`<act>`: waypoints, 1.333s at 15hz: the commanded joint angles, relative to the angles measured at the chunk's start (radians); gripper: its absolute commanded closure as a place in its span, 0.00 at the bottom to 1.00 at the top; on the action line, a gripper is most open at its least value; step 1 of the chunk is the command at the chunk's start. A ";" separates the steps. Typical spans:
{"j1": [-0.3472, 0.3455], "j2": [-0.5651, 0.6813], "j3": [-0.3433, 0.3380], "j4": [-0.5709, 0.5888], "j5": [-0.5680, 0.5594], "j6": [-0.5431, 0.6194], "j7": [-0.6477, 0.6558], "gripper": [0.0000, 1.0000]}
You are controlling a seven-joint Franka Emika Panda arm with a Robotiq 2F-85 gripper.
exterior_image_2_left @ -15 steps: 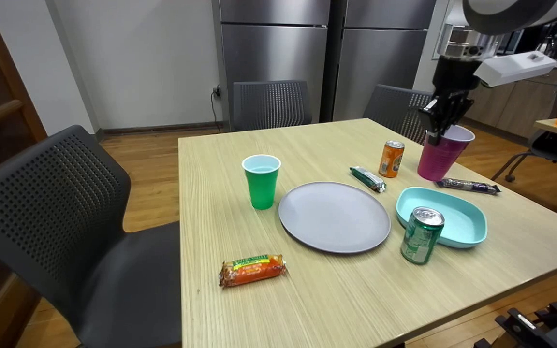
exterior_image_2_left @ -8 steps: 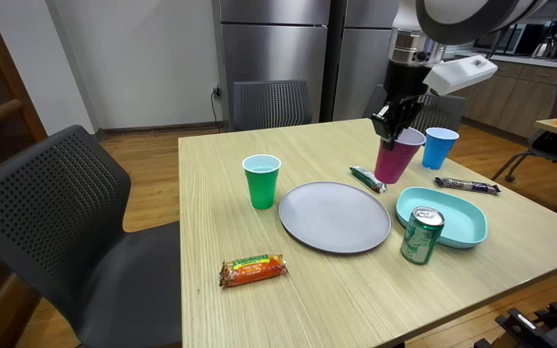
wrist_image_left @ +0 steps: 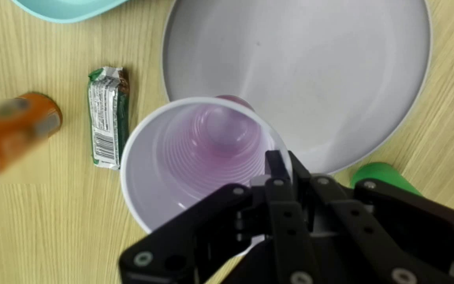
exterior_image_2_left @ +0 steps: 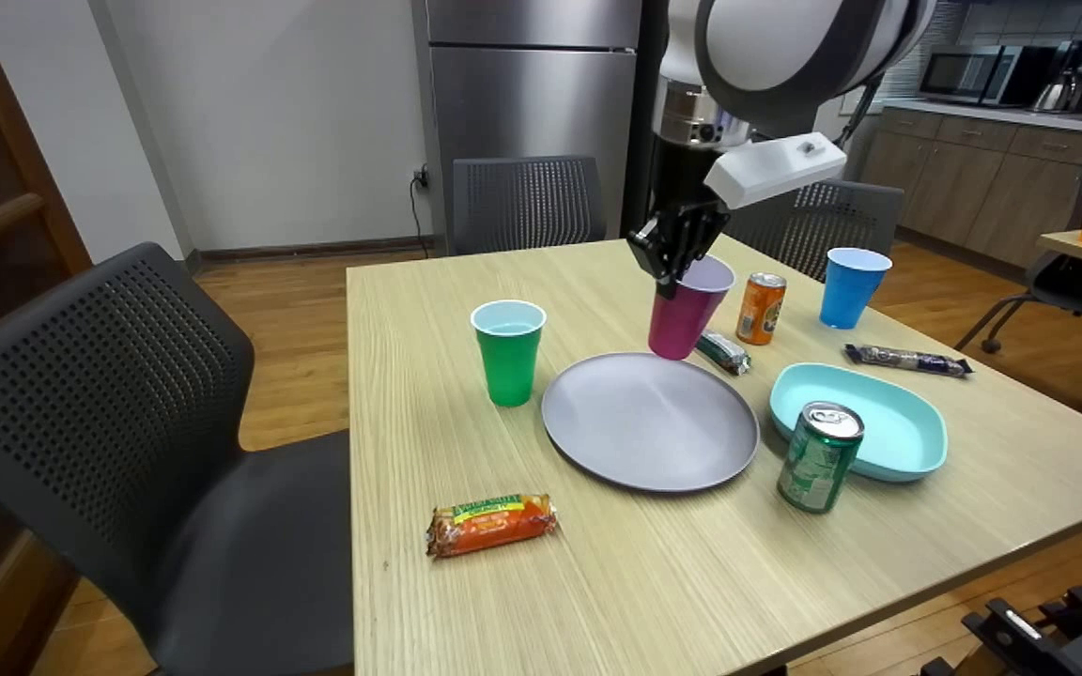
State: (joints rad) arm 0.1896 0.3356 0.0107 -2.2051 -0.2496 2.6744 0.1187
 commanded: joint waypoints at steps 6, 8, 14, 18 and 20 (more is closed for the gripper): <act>0.023 0.203 -0.004 0.265 0.036 -0.093 0.044 0.99; 0.017 0.230 -0.002 0.293 0.056 -0.119 0.035 0.99; 0.020 0.231 -0.004 0.296 0.073 -0.165 0.035 0.99; 0.013 0.237 0.003 0.307 0.085 -0.179 0.029 0.99; 0.008 0.243 0.007 0.313 0.094 -0.187 0.024 0.99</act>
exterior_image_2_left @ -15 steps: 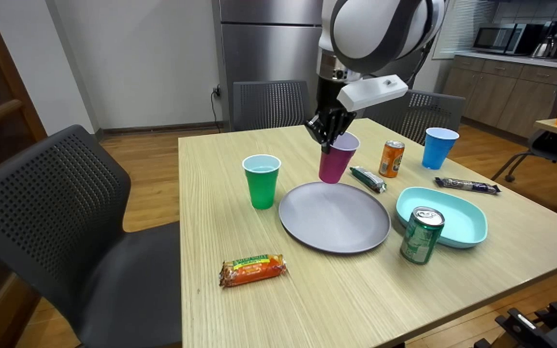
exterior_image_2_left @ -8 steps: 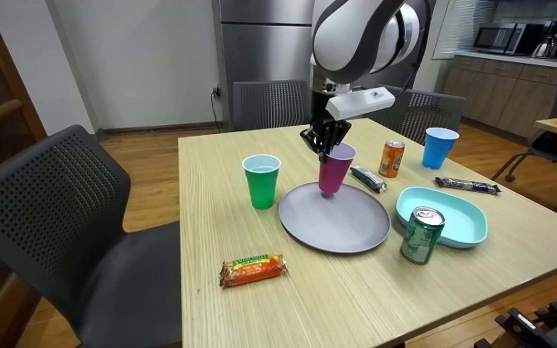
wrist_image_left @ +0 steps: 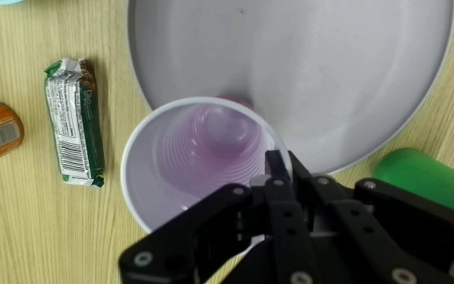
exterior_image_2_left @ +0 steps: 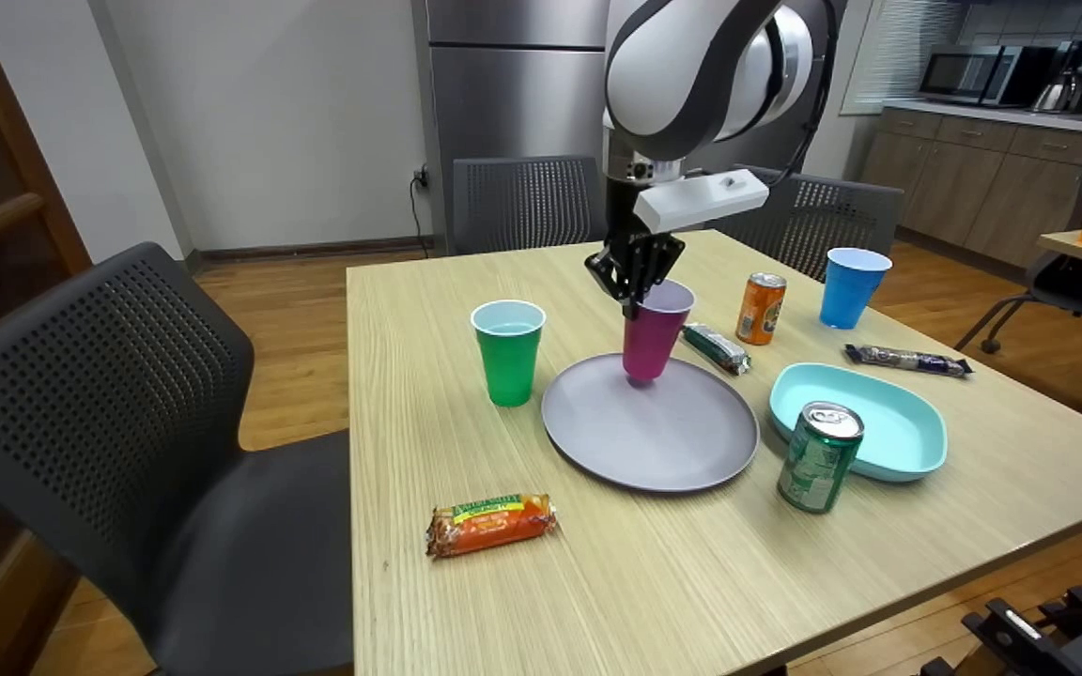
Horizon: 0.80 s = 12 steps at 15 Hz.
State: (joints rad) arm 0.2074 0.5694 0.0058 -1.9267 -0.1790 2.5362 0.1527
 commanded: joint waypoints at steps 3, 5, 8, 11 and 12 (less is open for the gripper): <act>-0.011 0.013 0.013 0.038 0.035 -0.055 -0.011 0.99; -0.012 0.016 0.013 0.042 0.042 -0.057 -0.010 0.99; -0.008 0.019 0.009 0.045 0.044 -0.061 -0.004 0.99; -0.006 0.027 0.006 0.054 0.043 -0.073 0.000 0.99; -0.006 0.029 0.007 0.056 0.044 -0.079 0.001 0.99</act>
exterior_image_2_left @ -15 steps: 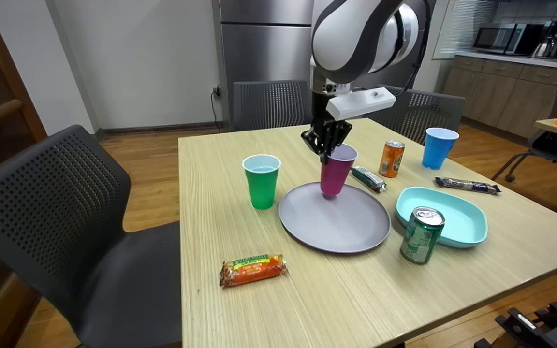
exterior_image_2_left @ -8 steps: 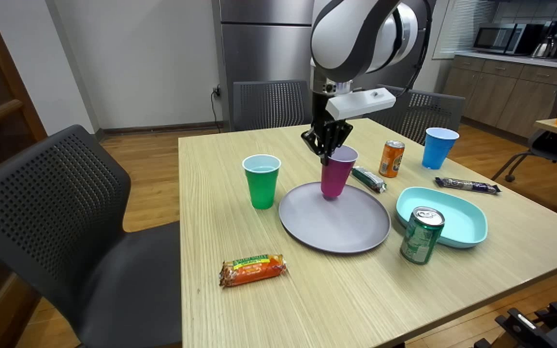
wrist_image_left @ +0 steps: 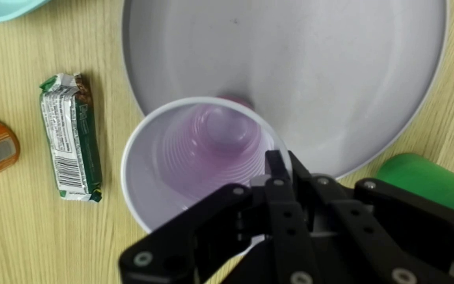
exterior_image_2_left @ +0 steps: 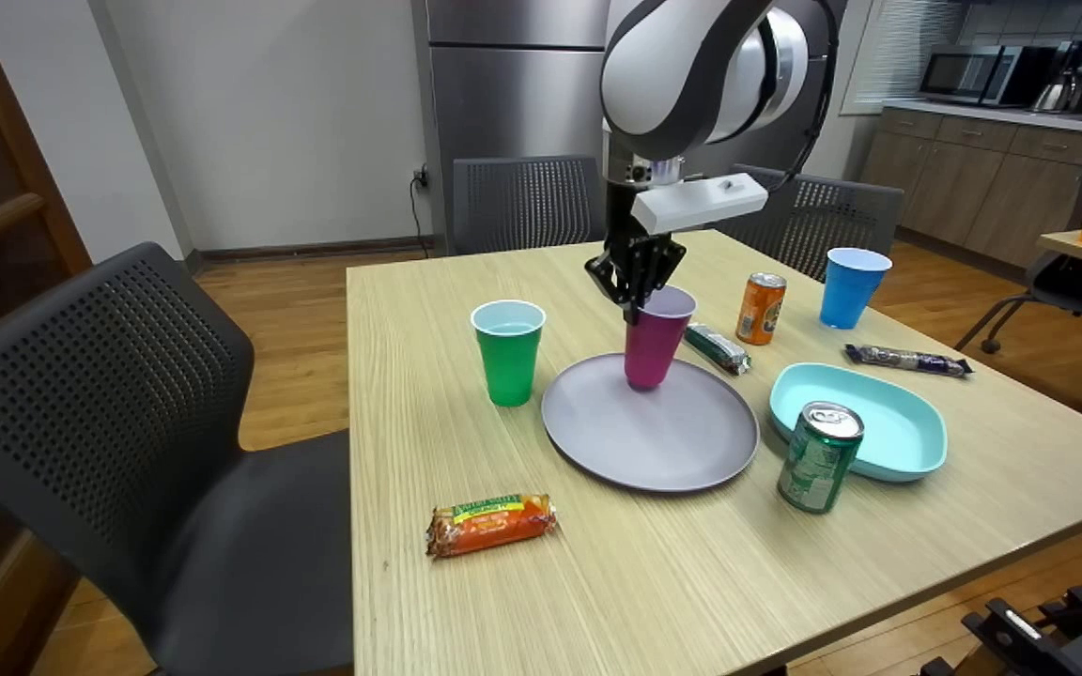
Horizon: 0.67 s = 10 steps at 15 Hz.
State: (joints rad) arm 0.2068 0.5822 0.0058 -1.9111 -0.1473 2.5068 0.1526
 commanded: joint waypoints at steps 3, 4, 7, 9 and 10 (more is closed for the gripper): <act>-0.006 0.020 0.007 0.045 0.012 -0.055 -0.001 0.99; -0.007 0.021 0.008 0.046 0.013 -0.056 -0.002 0.99; -0.007 0.024 0.007 0.048 0.013 -0.061 -0.003 0.64; -0.006 0.014 0.005 0.039 0.010 -0.059 0.000 0.49; -0.004 0.004 0.001 0.033 0.008 -0.063 0.006 0.41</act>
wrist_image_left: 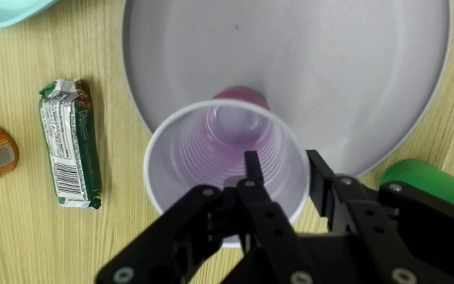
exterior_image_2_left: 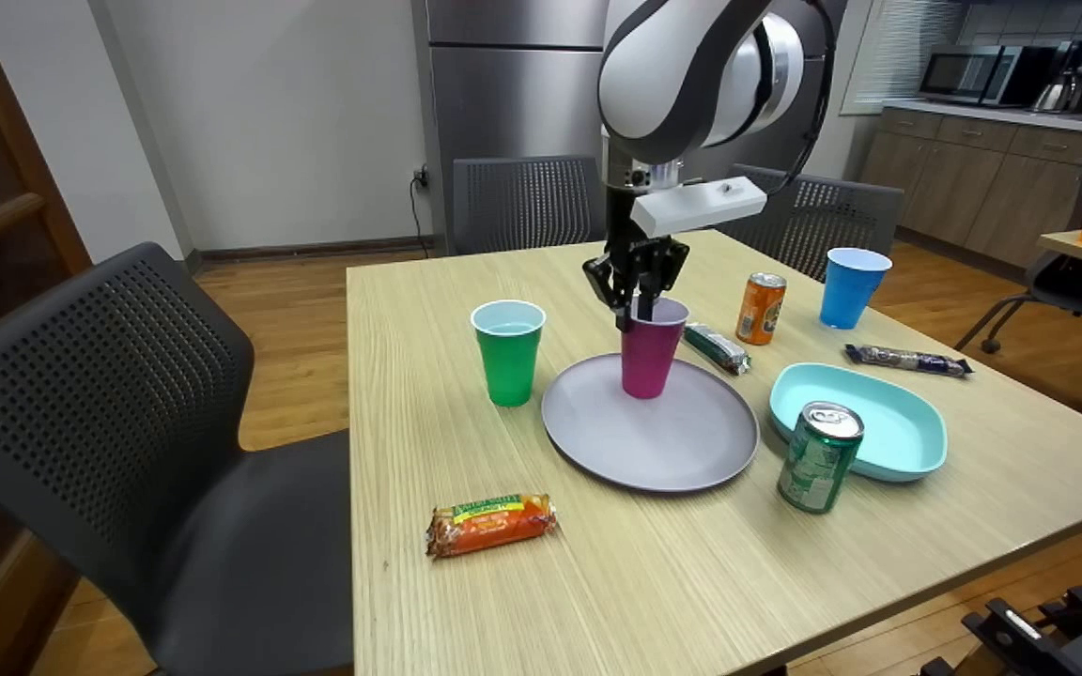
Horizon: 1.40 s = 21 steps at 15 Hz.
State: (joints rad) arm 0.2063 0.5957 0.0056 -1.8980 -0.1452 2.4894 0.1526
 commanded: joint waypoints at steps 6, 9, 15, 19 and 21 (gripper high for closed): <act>0.009 -0.084 -0.018 -0.024 -0.028 -0.053 0.016 0.00; 0.012 -0.118 -0.019 -0.031 -0.038 -0.052 0.022 0.00; -0.003 -0.106 -0.005 -0.009 -0.036 -0.040 0.003 0.00; -0.004 -0.095 -0.006 -0.009 -0.036 -0.038 0.003 0.00; -0.003 -0.094 -0.006 -0.009 -0.036 -0.037 0.003 0.00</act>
State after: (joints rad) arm 0.2101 0.5015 -0.0083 -1.9084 -0.1760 2.4544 0.1527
